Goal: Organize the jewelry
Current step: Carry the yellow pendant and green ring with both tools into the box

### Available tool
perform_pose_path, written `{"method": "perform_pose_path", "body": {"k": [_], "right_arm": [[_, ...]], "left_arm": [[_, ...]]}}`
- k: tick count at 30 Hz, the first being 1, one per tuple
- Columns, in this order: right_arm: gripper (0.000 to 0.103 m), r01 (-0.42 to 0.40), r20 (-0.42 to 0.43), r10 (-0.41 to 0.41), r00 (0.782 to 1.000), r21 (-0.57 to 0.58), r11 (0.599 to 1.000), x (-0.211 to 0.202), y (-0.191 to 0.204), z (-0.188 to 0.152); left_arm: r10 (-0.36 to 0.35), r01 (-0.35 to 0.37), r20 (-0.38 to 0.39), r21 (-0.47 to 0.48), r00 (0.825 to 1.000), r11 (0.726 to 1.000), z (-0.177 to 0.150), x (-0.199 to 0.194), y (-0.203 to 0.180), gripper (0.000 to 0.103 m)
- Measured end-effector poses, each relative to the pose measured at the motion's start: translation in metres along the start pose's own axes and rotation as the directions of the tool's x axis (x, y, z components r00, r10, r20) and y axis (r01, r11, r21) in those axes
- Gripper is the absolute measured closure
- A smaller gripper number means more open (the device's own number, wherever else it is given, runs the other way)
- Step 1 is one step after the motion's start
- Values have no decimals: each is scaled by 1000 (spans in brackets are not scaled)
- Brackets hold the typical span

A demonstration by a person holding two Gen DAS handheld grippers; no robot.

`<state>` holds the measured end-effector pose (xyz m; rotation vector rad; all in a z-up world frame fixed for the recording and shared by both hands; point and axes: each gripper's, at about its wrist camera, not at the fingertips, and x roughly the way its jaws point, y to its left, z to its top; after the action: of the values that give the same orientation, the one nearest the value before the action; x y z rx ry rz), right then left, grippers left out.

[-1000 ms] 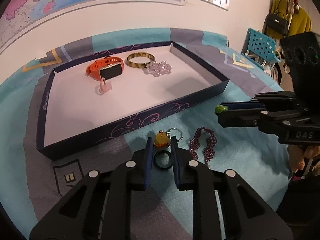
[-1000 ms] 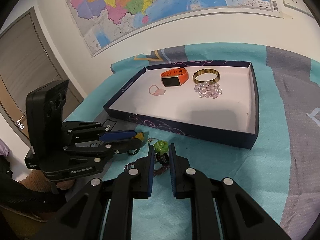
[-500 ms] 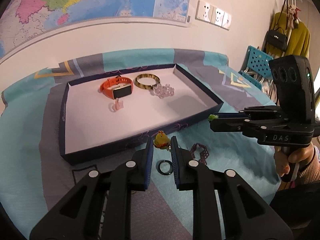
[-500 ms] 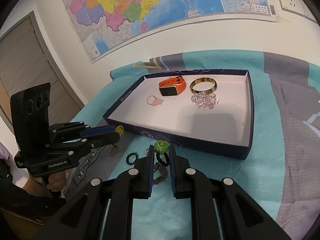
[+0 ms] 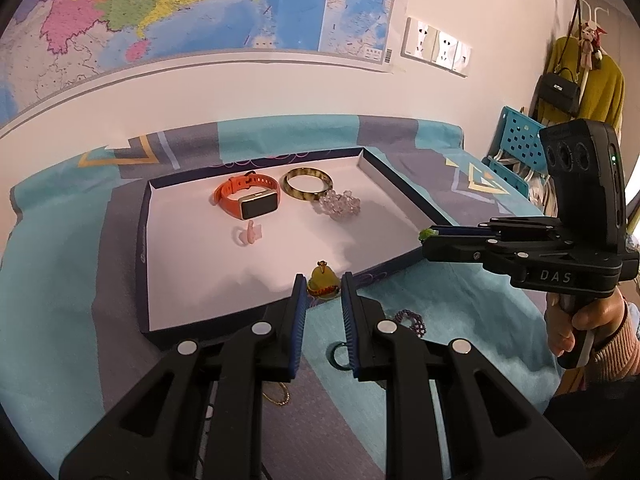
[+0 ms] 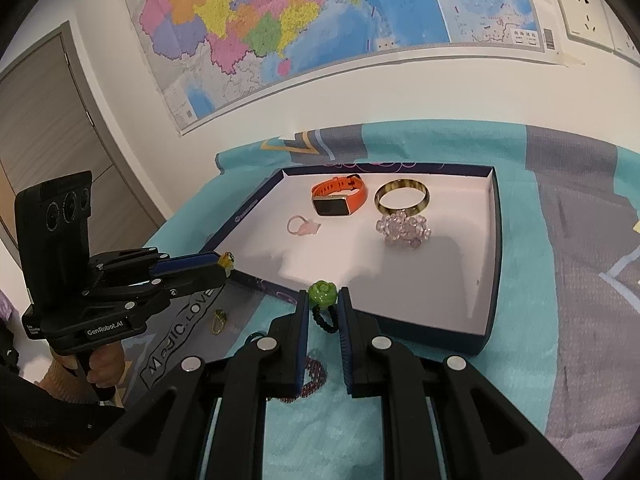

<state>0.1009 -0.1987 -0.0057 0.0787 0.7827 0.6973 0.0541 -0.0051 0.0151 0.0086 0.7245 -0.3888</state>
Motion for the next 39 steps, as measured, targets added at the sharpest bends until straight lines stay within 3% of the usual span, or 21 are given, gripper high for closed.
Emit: {"method": "perform_pose_path", "body": {"k": [39], "right_arm": [[90,114,-36,-116,993,-47,992,54,-19,33]], "left_arm": [[40,-42,-43,-50,998,998,23,46,25,85]]}}
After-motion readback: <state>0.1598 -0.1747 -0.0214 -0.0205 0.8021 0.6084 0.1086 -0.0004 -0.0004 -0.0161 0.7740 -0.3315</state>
